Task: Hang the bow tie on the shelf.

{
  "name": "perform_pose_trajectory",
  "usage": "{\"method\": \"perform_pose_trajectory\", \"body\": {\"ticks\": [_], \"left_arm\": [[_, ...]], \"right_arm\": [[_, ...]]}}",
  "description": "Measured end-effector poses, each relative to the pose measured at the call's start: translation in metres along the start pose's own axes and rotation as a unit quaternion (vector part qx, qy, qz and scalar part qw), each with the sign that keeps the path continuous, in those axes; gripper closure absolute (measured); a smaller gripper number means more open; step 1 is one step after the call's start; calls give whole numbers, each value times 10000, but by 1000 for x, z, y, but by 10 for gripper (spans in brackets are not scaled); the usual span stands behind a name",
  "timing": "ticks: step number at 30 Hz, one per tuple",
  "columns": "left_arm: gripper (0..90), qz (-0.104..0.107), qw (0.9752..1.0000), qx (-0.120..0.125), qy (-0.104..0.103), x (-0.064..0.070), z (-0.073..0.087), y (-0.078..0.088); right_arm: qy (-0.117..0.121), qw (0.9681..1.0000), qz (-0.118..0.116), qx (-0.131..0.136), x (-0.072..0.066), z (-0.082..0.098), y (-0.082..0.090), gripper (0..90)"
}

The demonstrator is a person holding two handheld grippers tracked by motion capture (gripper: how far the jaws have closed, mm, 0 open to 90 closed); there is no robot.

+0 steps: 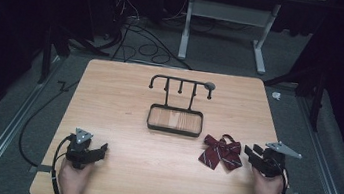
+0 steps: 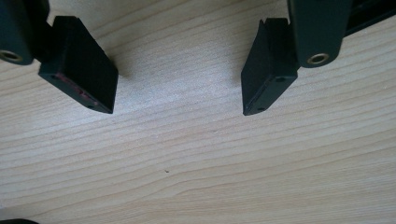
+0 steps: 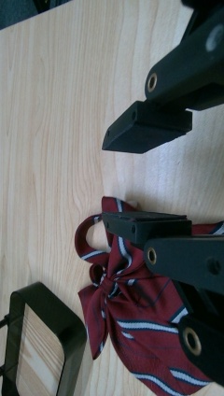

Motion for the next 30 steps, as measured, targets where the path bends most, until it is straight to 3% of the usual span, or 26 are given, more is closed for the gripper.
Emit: {"method": "perform_pose_trajectory", "body": {"ticks": [30], "left_arm": [[278,0,10000,0,2,0,0,0]], "right_arm": [[272,9985,-304,-367,-15,-25,-37,678]]}}
Point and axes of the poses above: each handheld gripper's, and its own axes: y roughly backward along the jaws, z roughly out of its underside, x roughly to its right, the point moved 2 cm from there along -y, roughly forward along the jaws, and after that the axes turned 8 degrees about -z, right-handed, at the moved point
